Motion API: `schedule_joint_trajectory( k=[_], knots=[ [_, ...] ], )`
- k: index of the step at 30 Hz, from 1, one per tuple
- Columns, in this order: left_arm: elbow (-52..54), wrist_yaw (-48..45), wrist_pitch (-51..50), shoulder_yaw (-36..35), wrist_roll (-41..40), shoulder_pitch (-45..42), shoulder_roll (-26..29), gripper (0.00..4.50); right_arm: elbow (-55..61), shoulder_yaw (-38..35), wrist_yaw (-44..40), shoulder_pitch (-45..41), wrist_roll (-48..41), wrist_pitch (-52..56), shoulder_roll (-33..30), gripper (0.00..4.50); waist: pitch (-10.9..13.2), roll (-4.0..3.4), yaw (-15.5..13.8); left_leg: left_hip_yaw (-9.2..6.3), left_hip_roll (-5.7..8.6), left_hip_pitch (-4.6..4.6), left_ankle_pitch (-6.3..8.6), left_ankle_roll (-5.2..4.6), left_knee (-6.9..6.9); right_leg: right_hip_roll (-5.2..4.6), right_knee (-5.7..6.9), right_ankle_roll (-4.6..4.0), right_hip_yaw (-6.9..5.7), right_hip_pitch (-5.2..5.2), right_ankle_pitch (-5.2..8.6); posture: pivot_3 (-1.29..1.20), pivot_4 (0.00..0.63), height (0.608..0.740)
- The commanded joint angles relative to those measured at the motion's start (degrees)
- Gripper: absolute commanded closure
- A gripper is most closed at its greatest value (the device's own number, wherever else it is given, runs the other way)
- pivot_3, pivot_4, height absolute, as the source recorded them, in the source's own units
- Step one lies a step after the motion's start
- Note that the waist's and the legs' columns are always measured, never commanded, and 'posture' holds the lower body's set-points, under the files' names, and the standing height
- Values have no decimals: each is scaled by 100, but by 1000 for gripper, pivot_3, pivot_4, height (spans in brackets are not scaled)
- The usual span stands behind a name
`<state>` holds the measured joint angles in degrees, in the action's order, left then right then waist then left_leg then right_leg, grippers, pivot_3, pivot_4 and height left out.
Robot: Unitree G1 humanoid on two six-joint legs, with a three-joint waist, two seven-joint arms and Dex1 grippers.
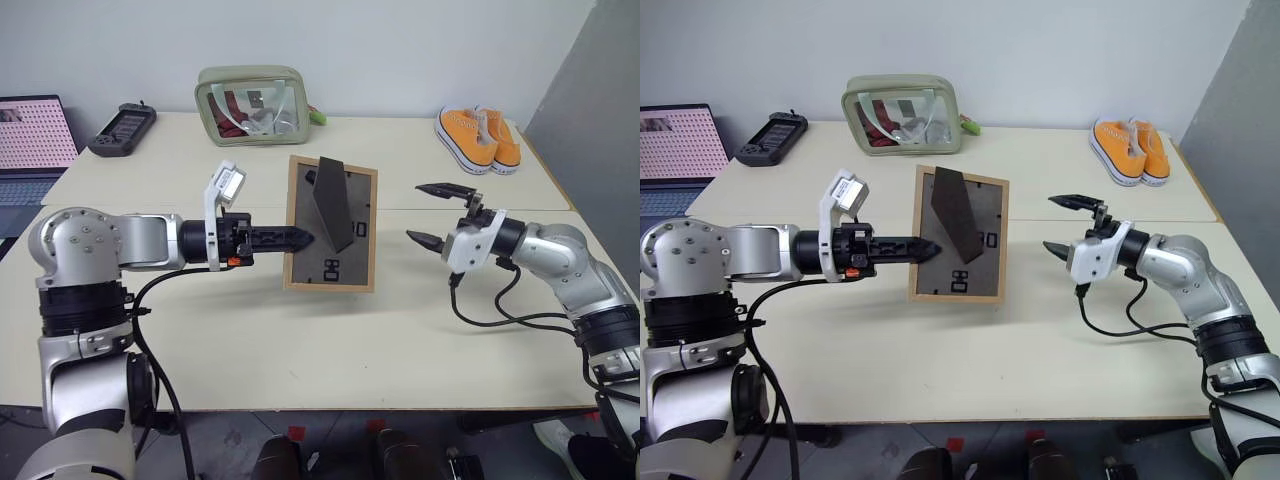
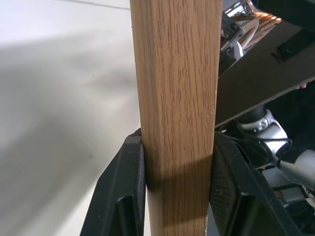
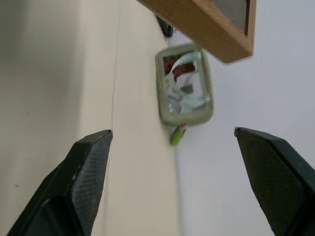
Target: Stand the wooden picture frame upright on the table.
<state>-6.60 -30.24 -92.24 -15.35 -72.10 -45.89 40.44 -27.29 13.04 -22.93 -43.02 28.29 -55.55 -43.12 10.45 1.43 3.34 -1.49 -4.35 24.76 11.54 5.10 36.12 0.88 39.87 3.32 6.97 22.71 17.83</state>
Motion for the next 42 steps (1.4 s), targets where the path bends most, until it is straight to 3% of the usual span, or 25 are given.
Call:
schedule_joint_trajectory(
  k=[1, 8, 12, 26, 30, 38, 42],
  knots=[
    [18, 684, -26, -49, -1201, 29, 144, 3188, -275, -2, 1724, -460, 1516, -871, -36, 447, 0, 1, -7, -1, 2, 0, -5, 9, 1, -2, 4, -1, 0, 1, 0, 0, 150, 740],
    [-206, 2081, 373, 383, -2993, 203, 306, 3188, -484, 516, 4255, -1209, 3409, -729, 95, 447, 0, 1, -12, -7, 7, -1, -20, 34, 4, -6, 13, -2, 1, 2, 0, 0, 150, 740],
    [-108, 2702, 921, 854, -3971, 325, 556, 3188, -630, 927, 5238, -1531, 3985, -536, 227, 447, 0, 1, -17, -11, 11, -1, -21, 35, 3, -7, 15, -3, 3, 3, -1, 0, 150, 740],
    [-3, 2655, 1189, 1059, -4090, 330, 643, 3188, -1160, 1814, 6565, -1980, 4432, -320, 277, 447, 0, 1, -22, -39, 58, -1, -26, 26, 2, -31, 17, -3, 2, -6, -1, 0, 150, 740],
    [23, 2646, 1208, 1061, -4090, 337, 650, 3188, -1263, 1964, 6634, -2050, 4414, -347, 254, 1056, 0, 1, -14, -45, 64, -1, -28, 23, 2, -36, 17, -3, -3, -10, -1, 0, 150, 740],
    [78, 2623, 1249, 1097, -4090, 338, 612, 3188, -1320, 2150, 6732, -2099, 4365, -388, 219, 2875, 0, 1, -12, -58, 66, -1, -28, 22, 2, -37, 16, -3, -11, -17, -1, 0, 150, 740],
    [60, 2581, 1259, 1145, -4090, 299, 611, 3188, -1341, 2193, 6757, -2112, 4349, -354, 210, 3183, 0, 1, -12, -63, 67, -1, -29, 22, 3, -37, 16, -3, -14, -21, -1, 0, 150, 740]
  ],
)
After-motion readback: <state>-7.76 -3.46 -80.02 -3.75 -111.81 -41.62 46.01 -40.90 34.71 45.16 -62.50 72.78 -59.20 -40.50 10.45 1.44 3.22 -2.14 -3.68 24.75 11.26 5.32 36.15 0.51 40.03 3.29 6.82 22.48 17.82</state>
